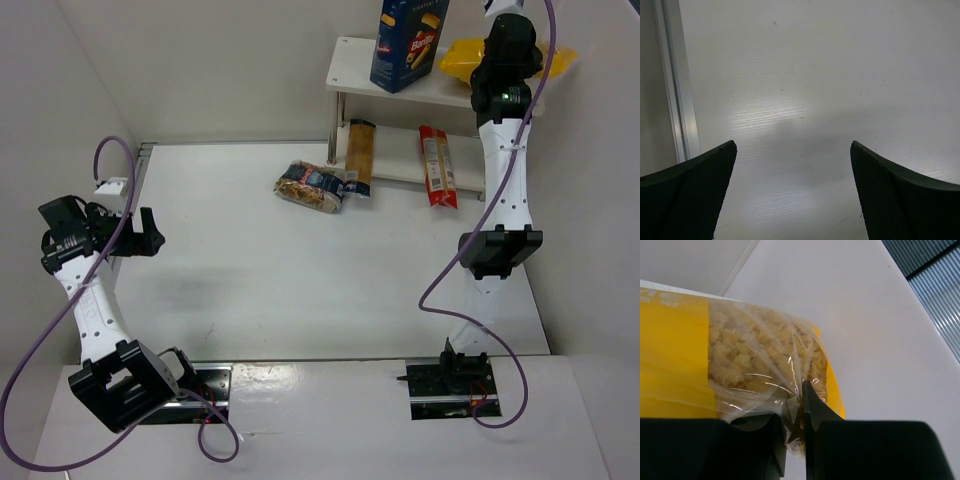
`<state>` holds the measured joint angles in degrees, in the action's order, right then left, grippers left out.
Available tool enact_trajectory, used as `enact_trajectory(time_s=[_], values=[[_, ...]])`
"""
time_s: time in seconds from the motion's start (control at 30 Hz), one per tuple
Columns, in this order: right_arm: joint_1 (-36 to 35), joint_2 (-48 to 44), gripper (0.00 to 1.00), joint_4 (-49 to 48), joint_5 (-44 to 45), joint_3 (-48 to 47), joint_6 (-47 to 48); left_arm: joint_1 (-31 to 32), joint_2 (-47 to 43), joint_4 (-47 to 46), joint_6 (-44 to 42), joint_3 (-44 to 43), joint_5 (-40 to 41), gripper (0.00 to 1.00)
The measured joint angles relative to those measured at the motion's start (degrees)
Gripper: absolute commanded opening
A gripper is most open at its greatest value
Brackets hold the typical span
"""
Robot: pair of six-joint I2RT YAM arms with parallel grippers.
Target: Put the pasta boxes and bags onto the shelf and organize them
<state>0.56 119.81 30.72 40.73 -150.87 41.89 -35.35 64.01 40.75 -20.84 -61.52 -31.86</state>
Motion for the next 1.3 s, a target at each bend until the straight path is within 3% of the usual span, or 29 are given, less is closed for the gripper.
enact_trajectory(time_s=[0.2,0.37,0.53,1.0,1.3], values=[[-0.76,0.00,0.12,-0.02,1.22,0.61,0.50,0.00,0.02,-0.02,-0.09,0.00,0.00,1.00],[-1.31,0.00,0.43,-0.11,2.54,2.36,1.49,0.00,0.02,-0.02,-0.13,0.00,-0.11,1.00],[-1.99,-0.22,0.59,-0.61,3.54,3.56,2.47,0.00,0.02,0.04,-0.15,-0.02,-0.39,1.00],[-2.51,-6.78,0.79,3.87,1.29,9.11,1.01,0.00,-0.02,0.52,-0.13,-0.02,-2.08,1.00],[-5.42,-16.31,0.86,7.58,-2.71,21.66,-1.40,-0.02,-2.01,1.05,-0.11,-0.02,-3.41,1.00]])
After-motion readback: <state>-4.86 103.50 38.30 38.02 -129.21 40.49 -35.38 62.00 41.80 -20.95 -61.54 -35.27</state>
